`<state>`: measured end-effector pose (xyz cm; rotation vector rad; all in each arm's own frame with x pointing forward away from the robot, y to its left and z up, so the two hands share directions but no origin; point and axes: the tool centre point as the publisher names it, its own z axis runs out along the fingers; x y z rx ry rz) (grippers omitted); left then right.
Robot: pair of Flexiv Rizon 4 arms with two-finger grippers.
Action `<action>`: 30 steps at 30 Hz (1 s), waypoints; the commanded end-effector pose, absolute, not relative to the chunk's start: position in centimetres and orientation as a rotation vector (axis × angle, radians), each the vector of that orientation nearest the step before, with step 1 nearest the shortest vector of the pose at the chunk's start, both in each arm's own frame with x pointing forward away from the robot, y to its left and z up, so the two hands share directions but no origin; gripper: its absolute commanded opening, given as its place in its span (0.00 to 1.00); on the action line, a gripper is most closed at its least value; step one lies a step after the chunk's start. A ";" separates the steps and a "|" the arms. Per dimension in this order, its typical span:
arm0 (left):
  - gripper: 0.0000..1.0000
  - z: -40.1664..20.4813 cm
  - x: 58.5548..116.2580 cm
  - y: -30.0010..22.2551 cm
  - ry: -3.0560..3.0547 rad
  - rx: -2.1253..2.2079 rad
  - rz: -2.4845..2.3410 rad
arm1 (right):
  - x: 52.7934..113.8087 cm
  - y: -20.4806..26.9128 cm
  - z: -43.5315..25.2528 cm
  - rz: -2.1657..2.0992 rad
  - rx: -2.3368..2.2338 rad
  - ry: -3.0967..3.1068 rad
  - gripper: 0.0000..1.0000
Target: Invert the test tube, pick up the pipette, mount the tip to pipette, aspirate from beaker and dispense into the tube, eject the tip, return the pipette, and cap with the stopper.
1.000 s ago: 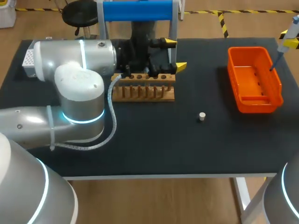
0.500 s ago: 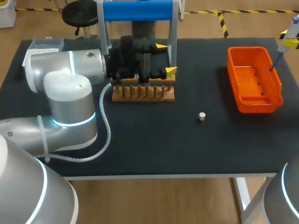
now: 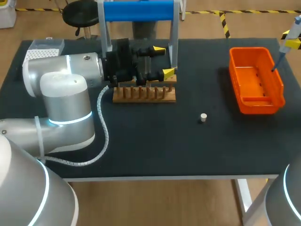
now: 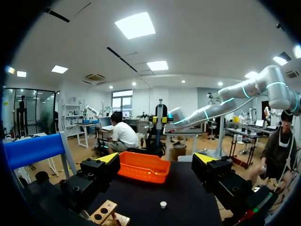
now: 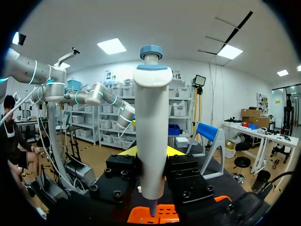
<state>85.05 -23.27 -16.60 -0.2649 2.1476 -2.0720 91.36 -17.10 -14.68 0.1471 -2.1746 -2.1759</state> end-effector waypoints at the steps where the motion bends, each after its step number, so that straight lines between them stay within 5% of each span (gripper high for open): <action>1: 1.00 -16.3 84.8 -23.1 2.178 -0.265 -2.049 | 91.4 -17.1 -14.6 -2.174 0.148 -2.176 0.00; 30: 1.00 -16.1 84.5 -23.2 2.185 -0.280 -2.036 | 91.4 -17.1 -14.6 -2.174 0.148 -2.176 0.00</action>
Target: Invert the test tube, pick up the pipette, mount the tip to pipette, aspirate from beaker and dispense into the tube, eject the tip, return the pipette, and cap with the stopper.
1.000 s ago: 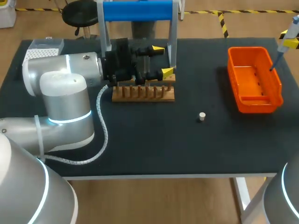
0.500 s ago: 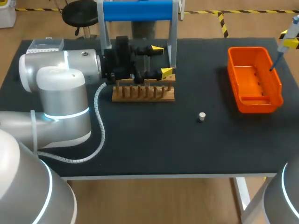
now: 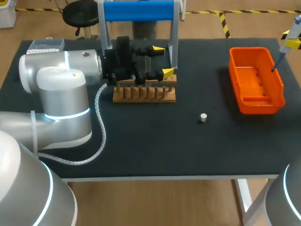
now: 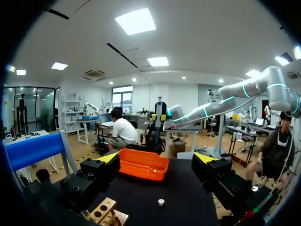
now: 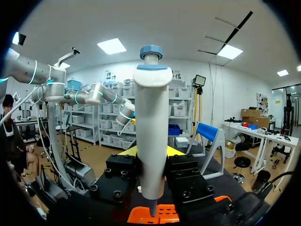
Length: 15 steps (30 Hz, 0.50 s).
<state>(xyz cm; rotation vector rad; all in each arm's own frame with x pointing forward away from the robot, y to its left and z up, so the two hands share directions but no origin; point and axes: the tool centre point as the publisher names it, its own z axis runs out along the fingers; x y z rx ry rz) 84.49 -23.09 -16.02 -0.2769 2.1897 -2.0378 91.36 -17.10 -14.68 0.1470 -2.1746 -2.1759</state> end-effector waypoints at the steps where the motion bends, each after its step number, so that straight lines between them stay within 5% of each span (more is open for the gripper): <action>1: 1.00 -16.1 84.5 -23.2 2.185 -0.280 -2.036 | 90.7 -16.6 -14.6 -2.162 0.167 -2.184 0.00; 15: 1.00 -16.1 84.5 -23.2 2.185 -0.280 -2.036 | 85.1 -7.8 -15.9 -2.110 0.170 -2.170 0.00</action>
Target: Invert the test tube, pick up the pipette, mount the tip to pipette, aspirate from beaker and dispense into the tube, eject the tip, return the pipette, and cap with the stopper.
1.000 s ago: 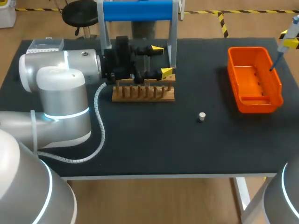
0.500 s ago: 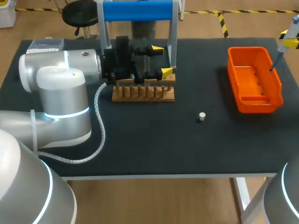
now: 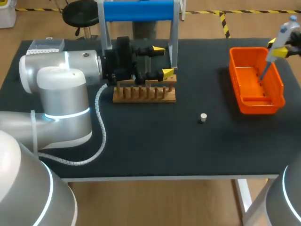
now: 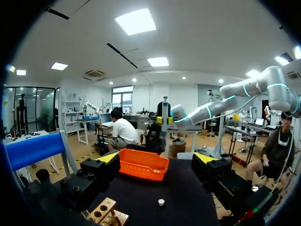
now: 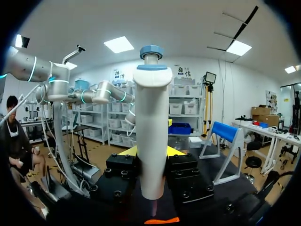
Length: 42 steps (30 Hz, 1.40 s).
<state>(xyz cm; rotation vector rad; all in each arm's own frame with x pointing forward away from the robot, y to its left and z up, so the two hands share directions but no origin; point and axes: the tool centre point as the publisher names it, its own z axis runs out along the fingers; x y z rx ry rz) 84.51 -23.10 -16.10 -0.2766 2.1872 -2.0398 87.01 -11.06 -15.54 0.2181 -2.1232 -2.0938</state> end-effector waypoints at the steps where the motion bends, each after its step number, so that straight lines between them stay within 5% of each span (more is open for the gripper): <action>1: 1.00 -16.1 84.5 -23.2 2.185 -0.280 -2.036 | 84.9 -7.3 -16.1 -2.106 0.169 -2.170 0.00; 42: 1.00 -16.1 84.5 -23.2 2.185 -0.280 -2.036 | 82.6 12.3 -20.0 -1.942 0.273 -2.204 0.00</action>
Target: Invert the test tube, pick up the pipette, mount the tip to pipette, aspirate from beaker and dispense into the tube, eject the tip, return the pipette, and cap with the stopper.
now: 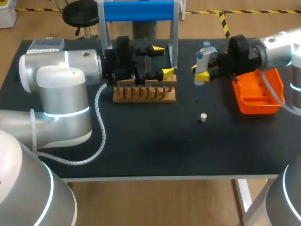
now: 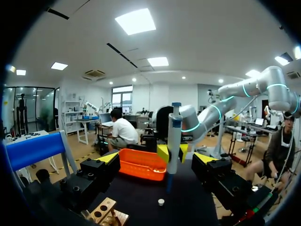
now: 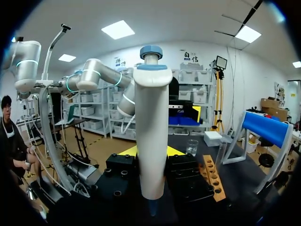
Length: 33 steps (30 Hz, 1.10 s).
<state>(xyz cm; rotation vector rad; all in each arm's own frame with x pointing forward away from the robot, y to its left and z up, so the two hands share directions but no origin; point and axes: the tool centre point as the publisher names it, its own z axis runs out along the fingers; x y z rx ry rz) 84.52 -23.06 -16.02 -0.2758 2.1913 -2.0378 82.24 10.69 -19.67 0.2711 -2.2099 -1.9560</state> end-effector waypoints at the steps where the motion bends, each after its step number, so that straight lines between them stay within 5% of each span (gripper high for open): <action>1: 1.00 -16.1 84.5 -23.2 2.185 -0.280 -2.036 | 82.6 12.7 -20.0 -1.940 0.272 -2.203 0.00; 33: 1.00 -16.1 84.5 -23.2 2.185 -0.280 -2.036 | 84.0 19.9 -20.5 -1.940 0.205 -2.218 0.00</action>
